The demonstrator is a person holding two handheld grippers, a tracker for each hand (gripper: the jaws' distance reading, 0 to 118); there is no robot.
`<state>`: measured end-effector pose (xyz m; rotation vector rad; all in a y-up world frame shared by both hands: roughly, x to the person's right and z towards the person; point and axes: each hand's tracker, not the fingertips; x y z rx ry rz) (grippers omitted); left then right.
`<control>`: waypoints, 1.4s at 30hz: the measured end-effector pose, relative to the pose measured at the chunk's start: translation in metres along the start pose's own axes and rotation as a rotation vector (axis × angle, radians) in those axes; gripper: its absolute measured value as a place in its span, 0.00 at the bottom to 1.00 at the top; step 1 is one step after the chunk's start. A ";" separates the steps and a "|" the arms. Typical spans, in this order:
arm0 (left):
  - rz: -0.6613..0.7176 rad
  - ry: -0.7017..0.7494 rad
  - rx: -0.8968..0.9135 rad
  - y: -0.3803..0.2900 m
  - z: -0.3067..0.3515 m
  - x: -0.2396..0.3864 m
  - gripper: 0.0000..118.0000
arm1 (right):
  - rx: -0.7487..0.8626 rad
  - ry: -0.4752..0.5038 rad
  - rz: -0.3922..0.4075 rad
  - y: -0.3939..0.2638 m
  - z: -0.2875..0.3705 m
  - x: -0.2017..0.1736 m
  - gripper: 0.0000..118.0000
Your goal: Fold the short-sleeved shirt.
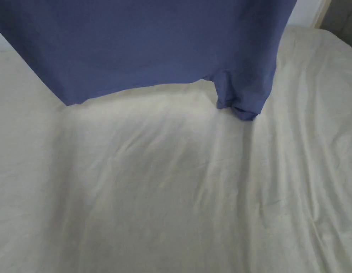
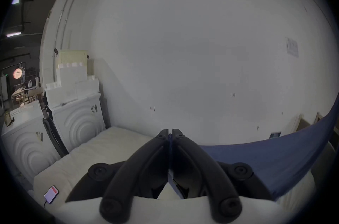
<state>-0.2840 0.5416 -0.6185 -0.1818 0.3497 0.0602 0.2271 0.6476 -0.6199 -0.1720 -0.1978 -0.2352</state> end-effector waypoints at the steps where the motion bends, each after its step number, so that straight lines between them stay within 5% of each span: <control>1: -0.008 -0.009 -0.028 -0.018 0.005 0.002 0.01 | -0.027 -0.001 -0.017 -0.015 -0.003 0.008 0.02; 11: -0.021 -0.106 -0.273 -0.178 0.075 -0.018 0.01 | -0.319 0.020 -0.119 -0.175 0.028 0.093 0.02; 25: 0.149 -0.083 -0.477 -0.362 0.249 -0.108 0.01 | -0.573 0.064 -0.202 -0.390 0.206 0.215 0.02; 29: 0.274 -0.095 -0.492 -0.392 0.293 -0.132 0.01 | -0.582 0.074 -0.221 -0.423 0.251 0.242 0.02; 42: 0.095 -0.099 -0.462 -0.425 0.391 -0.160 0.01 | -0.573 0.148 -0.207 -0.453 0.358 0.286 0.02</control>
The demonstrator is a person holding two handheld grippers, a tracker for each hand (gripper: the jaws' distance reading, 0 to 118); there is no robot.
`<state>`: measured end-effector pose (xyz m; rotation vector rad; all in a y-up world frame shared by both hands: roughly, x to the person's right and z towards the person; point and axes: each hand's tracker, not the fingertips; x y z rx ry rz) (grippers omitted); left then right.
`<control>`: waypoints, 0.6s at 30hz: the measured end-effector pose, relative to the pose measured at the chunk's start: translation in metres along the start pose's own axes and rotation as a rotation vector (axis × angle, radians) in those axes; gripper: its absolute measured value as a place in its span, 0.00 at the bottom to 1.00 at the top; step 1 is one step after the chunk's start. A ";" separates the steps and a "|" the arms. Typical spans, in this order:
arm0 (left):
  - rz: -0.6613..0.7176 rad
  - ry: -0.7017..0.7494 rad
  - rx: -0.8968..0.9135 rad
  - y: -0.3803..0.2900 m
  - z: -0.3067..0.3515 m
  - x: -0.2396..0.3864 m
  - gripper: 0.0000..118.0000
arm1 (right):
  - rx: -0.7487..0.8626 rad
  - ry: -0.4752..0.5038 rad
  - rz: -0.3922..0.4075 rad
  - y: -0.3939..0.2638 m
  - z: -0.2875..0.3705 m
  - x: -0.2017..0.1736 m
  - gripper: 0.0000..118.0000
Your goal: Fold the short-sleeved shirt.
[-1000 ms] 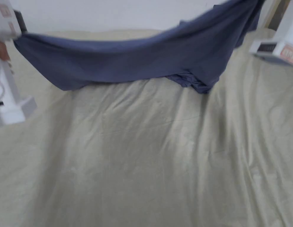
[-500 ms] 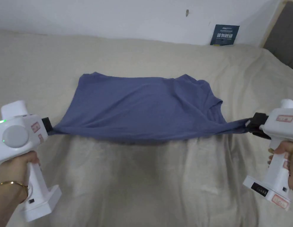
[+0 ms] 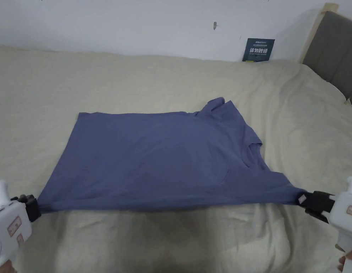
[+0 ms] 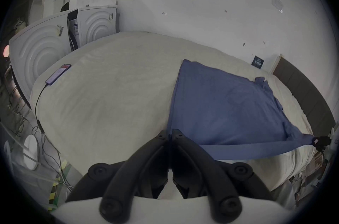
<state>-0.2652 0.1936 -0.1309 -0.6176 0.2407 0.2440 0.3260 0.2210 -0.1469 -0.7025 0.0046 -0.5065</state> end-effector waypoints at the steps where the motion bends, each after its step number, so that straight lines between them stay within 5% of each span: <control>1: -0.006 0.005 -0.007 -0.005 0.002 -0.001 0.01 | -0.005 -0.006 -0.011 -0.005 0.004 0.003 0.02; 9: -0.021 0.014 -0.093 -0.025 -0.003 -0.016 0.04 | -0.079 -0.078 0.017 -0.030 0.004 0.018 0.02; 10: -0.017 0.023 -0.110 -0.025 -0.004 -0.017 0.11 | -0.086 -0.081 0.015 -0.031 0.000 0.022 0.03; 11: -0.006 0.034 -0.122 -0.026 -0.006 -0.019 0.35 | -0.095 -0.087 0.022 -0.032 -0.001 0.022 0.07; 12: 0.001 0.042 -0.122 -0.026 -0.005 -0.021 0.63 | -0.096 -0.099 0.037 -0.032 0.000 0.021 0.22; 13: 0.006 0.036 -0.119 -0.026 -0.004 -0.026 0.84 | -0.092 -0.137 0.071 -0.032 0.001 0.020 0.48; 14: 0.019 0.025 -0.114 -0.025 -0.002 -0.031 0.91 | -0.103 -0.143 0.102 -0.031 0.001 0.022 0.84; 15: 0.036 0.027 -0.076 -0.024 0.005 -0.033 0.91 | -0.122 -0.148 0.124 -0.029 0.002 0.022 0.94; 18: 0.011 0.057 0.027 -0.009 0.020 -0.033 0.91 | -0.068 -0.220 0.206 -0.020 0.014 0.014 0.95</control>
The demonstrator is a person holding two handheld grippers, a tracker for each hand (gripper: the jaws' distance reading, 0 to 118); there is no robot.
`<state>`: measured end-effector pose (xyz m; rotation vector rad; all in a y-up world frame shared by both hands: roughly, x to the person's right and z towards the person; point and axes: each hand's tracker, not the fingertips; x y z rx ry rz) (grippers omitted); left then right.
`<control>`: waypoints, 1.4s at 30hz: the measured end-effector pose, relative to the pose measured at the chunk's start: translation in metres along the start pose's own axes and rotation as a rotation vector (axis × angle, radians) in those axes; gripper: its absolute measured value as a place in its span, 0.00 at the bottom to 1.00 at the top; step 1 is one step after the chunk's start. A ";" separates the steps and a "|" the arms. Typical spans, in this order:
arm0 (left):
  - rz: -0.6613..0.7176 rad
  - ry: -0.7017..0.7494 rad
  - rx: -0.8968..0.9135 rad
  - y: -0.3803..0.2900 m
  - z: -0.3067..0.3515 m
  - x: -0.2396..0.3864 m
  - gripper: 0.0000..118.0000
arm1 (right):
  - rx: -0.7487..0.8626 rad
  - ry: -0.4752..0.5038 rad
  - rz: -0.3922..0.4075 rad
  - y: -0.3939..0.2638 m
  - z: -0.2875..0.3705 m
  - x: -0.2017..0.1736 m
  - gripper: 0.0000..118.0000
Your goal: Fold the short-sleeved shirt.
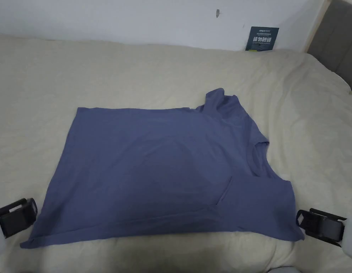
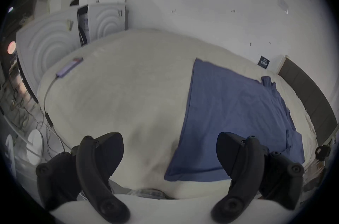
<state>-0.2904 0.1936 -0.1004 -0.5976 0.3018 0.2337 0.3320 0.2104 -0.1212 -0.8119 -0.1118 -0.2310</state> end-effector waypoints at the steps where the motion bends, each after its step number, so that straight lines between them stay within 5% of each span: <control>1: -0.026 0.001 0.024 0.007 0.005 0.005 0.91 | 0.032 -0.020 0.034 0.005 0.005 -0.003 0.95; 7: -0.232 0.002 0.284 0.033 0.034 0.063 0.91 | 0.320 -0.040 0.231 0.023 0.041 -0.058 0.95; 16: -0.250 -0.146 0.425 0.045 0.059 0.126 0.91 | 0.516 0.056 0.251 0.026 0.058 -0.119 0.97; 18: -0.256 -0.170 0.434 0.044 0.062 0.131 0.77 | 0.540 0.073 0.225 0.025 0.058 -0.122 0.96; 19: -0.262 -0.172 0.445 0.042 0.065 0.133 0.61 | 0.539 0.092 0.219 0.026 0.058 -0.124 0.96; 21: -0.273 -0.174 0.446 0.041 0.065 0.138 0.17 | 0.541 0.112 0.220 0.025 0.057 -0.122 0.84; 22: -0.277 -0.188 0.437 0.041 0.064 0.138 0.09 | 0.549 0.117 0.225 0.024 0.058 -0.124 0.69; 24: -0.275 -0.237 0.420 0.038 0.064 0.136 0.02 | 0.547 0.101 0.230 0.022 0.060 -0.129 0.27; 27: -0.265 -0.238 0.396 0.034 0.062 0.134 0.00 | 0.554 0.112 0.206 0.020 0.061 -0.126 0.03; 42: -0.219 -0.214 0.351 0.037 0.057 0.121 0.00 | 0.531 0.134 0.161 0.023 0.062 -0.126 0.02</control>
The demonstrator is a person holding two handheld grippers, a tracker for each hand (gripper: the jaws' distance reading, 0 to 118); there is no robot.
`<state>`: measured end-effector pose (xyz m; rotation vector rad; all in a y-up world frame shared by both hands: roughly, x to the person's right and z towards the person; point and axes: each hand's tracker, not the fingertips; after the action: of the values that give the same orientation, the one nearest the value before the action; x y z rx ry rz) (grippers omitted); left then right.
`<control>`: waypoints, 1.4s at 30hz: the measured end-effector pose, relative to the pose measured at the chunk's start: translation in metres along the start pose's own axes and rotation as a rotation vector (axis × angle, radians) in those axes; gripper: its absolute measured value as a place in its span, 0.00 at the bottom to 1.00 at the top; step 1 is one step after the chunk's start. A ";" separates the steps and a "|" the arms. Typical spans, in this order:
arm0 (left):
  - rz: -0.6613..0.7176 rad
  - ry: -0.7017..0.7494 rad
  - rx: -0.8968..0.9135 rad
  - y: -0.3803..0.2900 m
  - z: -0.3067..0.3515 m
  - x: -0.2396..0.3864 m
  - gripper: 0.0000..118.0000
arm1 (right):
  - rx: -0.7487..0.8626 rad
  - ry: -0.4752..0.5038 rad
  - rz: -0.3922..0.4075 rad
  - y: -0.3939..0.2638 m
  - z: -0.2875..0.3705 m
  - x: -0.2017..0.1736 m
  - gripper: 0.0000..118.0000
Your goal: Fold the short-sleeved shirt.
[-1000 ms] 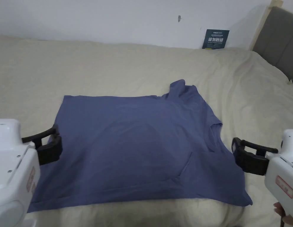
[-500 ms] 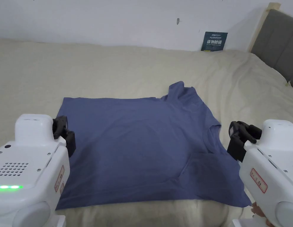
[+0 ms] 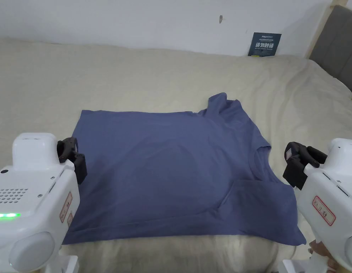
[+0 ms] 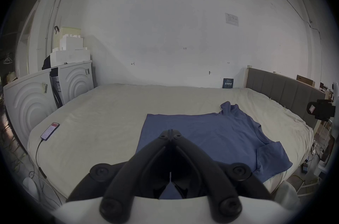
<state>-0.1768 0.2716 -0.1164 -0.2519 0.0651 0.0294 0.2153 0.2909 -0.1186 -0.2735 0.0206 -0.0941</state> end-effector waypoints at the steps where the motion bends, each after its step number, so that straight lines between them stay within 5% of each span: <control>1: 0.002 0.004 -0.003 0.000 -0.001 -0.002 0.00 | -0.001 -0.001 0.002 0.000 0.000 0.000 0.02; 4: -0.002 0.020 -0.039 0.001 -0.006 -0.014 0.01 | -0.007 -0.007 0.011 0.001 -0.001 0.001 0.02; 5: -0.005 0.036 -0.066 0.001 -0.008 -0.018 0.17 | -0.009 -0.005 0.014 0.001 -0.001 0.001 0.02; 8: 0.038 0.027 -0.215 -0.002 -0.019 -0.037 0.89 | -0.020 -0.005 0.012 0.001 -0.001 0.000 0.02; 9: 0.070 0.020 -0.255 -0.005 -0.022 -0.044 0.91 | -0.023 -0.006 0.010 0.000 -0.001 0.000 0.02; 13: 0.190 0.025 -0.417 -0.028 -0.030 -0.075 0.91 | -0.047 -0.015 0.009 -0.003 -0.003 0.000 0.02; 19: 0.138 0.164 -0.671 -0.082 -0.042 -0.097 0.91 | -0.094 -0.021 0.003 -0.012 -0.008 0.002 0.02; 24: 0.161 0.124 -0.760 -0.110 -0.048 -0.099 0.89 | -0.124 -0.024 -0.004 -0.017 -0.012 0.002 0.02; 26: 0.165 0.135 -0.787 -0.117 -0.054 -0.098 0.78 | -0.136 -0.031 -0.001 -0.020 -0.015 0.001 0.02; 29: 0.201 0.103 -0.810 -0.124 -0.059 -0.099 0.34 | -0.147 -0.032 0.000 -0.022 -0.017 0.000 0.02; 31: 0.207 0.096 -0.790 -0.122 -0.056 -0.092 0.24 | -0.154 -0.037 0.002 -0.023 -0.018 0.002 0.02; 32: 0.201 0.079 -0.785 -0.120 -0.056 -0.092 0.10 | -0.156 -0.038 0.002 -0.023 -0.019 0.002 0.02; 42: 0.270 0.061 -0.613 -0.076 -0.027 -0.088 0.05 | -0.254 -0.081 0.009 -0.024 -0.025 0.029 0.03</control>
<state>-0.2634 0.1891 -0.1179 -0.8558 0.1508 0.3139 0.2411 0.2584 -0.1365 -0.5304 -0.0465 -0.0709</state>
